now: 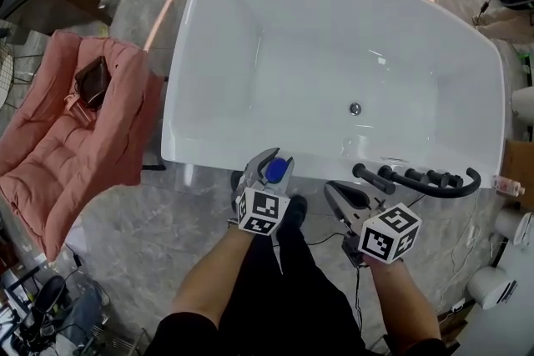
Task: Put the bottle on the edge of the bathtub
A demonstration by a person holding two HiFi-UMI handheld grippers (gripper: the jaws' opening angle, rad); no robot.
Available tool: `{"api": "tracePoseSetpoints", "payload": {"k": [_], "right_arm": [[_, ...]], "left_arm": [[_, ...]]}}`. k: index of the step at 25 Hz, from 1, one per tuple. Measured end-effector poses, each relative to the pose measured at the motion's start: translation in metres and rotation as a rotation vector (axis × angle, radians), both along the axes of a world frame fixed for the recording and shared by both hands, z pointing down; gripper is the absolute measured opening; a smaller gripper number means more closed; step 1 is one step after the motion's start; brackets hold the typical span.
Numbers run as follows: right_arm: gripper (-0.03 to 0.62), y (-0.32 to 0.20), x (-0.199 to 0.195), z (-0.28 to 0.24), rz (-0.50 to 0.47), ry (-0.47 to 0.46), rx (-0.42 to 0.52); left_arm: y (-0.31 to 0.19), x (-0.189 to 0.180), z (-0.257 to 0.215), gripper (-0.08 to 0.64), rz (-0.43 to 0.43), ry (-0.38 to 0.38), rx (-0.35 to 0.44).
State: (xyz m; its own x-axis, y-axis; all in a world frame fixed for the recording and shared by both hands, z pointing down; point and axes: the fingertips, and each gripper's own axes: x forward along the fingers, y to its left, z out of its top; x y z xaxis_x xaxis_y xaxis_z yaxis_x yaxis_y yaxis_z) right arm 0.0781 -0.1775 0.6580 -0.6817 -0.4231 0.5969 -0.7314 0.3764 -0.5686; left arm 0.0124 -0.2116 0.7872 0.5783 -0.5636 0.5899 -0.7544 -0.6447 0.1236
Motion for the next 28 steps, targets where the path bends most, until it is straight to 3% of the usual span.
{"api": "tracePoseSetpoints", "payload": {"k": [8,17,28], "right_arm": [[0.012,0.021,0.014,0.026,-0.026,0.027,-0.043],[0.012,0.029,0.013,0.031,-0.063,0.017,-0.041],[0.012,0.036,0.021,0.023,-0.102,0.027,-0.028]], "left_arm": [[-0.011,0.018,0.0,0.15,-0.018,0.009,0.103],[-0.001,0.019,0.001,0.155,-0.021,0.025,0.106],[0.005,0.016,0.003,0.161,-0.053,-0.008,0.076]]}}
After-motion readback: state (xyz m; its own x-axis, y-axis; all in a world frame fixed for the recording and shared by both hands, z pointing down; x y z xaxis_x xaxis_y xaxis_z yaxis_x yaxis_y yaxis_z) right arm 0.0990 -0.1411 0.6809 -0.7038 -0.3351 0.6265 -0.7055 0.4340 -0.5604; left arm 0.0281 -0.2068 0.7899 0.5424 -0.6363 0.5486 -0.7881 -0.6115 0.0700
